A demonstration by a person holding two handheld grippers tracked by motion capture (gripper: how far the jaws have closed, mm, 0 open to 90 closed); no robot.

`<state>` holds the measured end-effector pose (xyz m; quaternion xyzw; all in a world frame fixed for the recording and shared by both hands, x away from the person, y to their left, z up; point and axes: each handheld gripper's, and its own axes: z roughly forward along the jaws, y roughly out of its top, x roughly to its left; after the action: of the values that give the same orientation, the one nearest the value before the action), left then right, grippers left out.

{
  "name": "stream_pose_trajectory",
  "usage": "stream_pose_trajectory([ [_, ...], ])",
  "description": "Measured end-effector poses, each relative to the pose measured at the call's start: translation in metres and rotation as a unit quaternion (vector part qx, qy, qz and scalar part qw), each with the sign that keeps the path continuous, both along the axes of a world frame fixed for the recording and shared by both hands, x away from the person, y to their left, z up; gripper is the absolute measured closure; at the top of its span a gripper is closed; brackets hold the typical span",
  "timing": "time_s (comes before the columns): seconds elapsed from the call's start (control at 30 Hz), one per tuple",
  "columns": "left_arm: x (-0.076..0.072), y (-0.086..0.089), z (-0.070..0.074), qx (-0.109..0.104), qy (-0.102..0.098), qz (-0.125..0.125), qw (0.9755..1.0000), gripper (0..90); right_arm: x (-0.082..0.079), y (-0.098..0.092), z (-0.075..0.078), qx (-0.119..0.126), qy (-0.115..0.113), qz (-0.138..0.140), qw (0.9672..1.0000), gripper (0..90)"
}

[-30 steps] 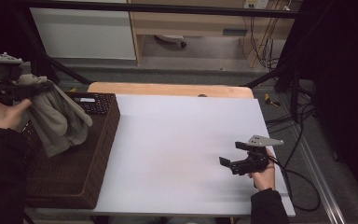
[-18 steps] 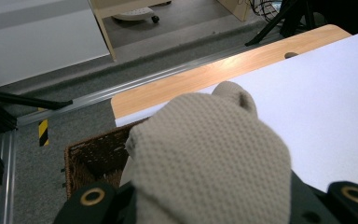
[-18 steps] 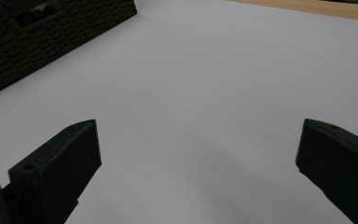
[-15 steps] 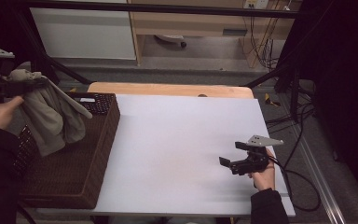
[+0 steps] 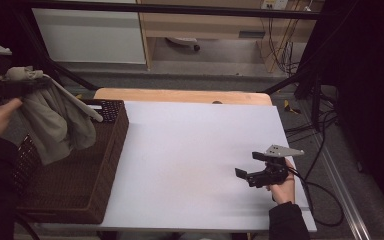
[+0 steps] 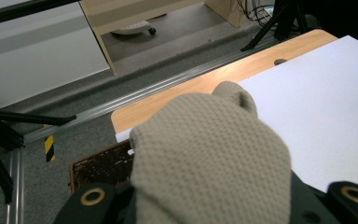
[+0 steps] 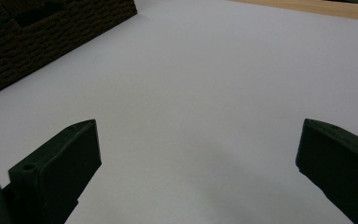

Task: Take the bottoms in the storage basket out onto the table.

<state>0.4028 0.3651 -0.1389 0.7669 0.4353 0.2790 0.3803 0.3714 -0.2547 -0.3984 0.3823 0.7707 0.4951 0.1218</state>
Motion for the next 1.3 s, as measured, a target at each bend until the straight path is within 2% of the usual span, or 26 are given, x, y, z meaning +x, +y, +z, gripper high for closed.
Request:
stream_pose_trajectory([
  [0.43,-0.013,-0.014,0.019,-0.005,-0.009,-0.031,0.9995,80.1,0.0,0.0,0.0,0.0,0.0,0.0,1.0,0.4],
  [0.7,-0.018,-0.026,0.028,0.0,-0.016,-0.052,0.9985,80.1,0.0,0.001,0.0,0.0,-0.001,0.001,1.0,0.4],
  [0.87,-0.018,-0.033,0.033,-0.002,-0.015,-0.064,0.9978,80.0,0.0,0.001,0.0,0.0,-0.001,0.002,1.0,0.4],
  [1.0,-0.018,-0.039,0.038,0.005,-0.023,-0.07,0.9972,80.1,0.0,0.001,0.0,-0.001,0.001,0.002,1.0,0.4],
  [1.1,-0.019,-0.045,0.042,0.005,-0.017,-0.078,0.9968,80.1,0.0,0.001,0.0,0.0,-0.001,0.002,1.0,0.4],
  [1.3,-0.019,-0.054,0.049,0.002,-0.02,-0.093,0.9955,80.1,0.0,0.001,0.0,0.0,0.0,0.002,1.0,0.4],
])
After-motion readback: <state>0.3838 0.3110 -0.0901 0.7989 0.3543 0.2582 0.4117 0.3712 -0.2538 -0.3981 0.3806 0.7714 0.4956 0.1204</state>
